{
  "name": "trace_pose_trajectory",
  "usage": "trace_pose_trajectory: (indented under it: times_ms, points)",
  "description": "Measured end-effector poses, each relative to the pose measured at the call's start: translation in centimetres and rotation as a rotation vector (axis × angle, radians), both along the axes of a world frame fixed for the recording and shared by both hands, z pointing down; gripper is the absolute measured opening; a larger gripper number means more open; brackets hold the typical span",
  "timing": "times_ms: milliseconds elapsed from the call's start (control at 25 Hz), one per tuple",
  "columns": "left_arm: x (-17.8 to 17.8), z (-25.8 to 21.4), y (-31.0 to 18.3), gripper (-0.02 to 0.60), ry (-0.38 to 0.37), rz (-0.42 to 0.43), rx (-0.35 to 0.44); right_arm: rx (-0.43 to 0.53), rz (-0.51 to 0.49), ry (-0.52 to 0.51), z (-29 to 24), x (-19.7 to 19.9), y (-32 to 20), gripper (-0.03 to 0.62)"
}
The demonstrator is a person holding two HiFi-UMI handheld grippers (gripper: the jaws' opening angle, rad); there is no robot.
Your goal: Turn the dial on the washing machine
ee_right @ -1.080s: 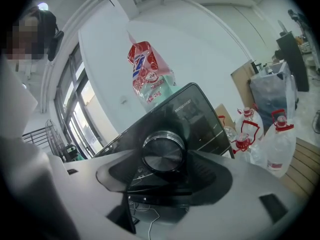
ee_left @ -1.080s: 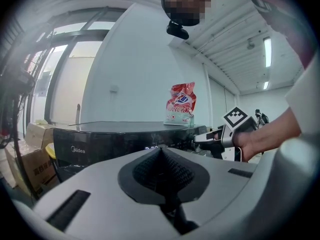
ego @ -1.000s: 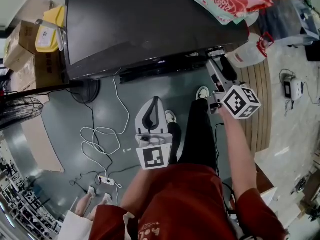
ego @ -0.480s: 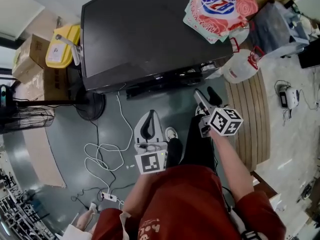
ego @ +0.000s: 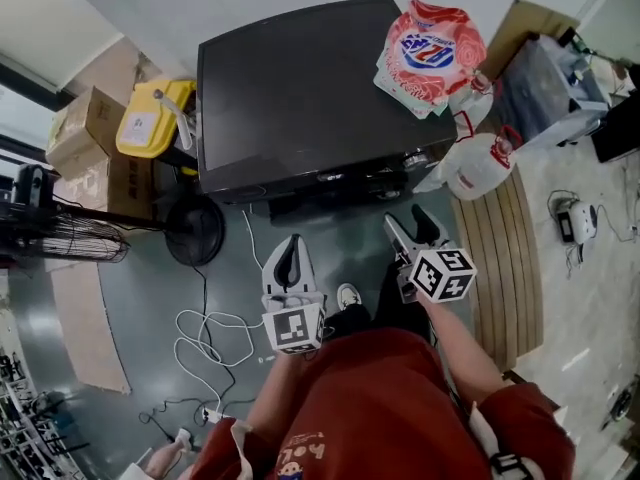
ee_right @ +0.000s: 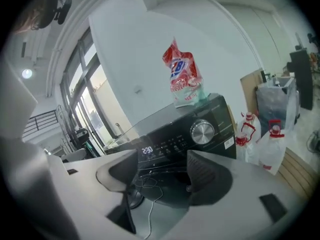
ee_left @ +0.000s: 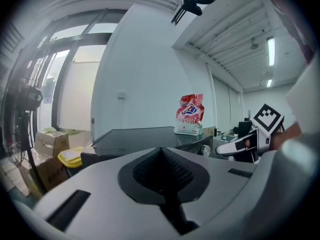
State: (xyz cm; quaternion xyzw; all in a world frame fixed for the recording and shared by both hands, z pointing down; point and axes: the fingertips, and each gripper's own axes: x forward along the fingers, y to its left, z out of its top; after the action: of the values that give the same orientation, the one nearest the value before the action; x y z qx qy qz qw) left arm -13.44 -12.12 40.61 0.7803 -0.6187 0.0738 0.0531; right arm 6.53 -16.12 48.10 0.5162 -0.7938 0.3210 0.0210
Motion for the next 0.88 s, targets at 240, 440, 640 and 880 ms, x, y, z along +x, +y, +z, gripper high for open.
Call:
trace_pose_trajectory:
  times_ms: [240,440,640,880]
  points:
    - [-1.3,-2.2,0.9,0.009,-0.024,-0.014,0.001,0.156,-0.023,0.137,-5.5,-0.9,0.7,0.316]
    - [-1.4,-6.3,1.0,0.009,-0.009,-0.009,0.059,0.284,-0.028,0.215,-10.5,-1.5,0.8,0.316]
    - [-1.6,-9.8,0.6,0.009,0.011,0.002,0.125,0.394,-0.012,0.260,-15.3,-2.0,1.0,0.316]
    - [-1.9,-14.0,0.5,0.009,0.025,0.011,0.190,0.549,-0.034,0.365,-20.7,-3.3,1.3,0.314]
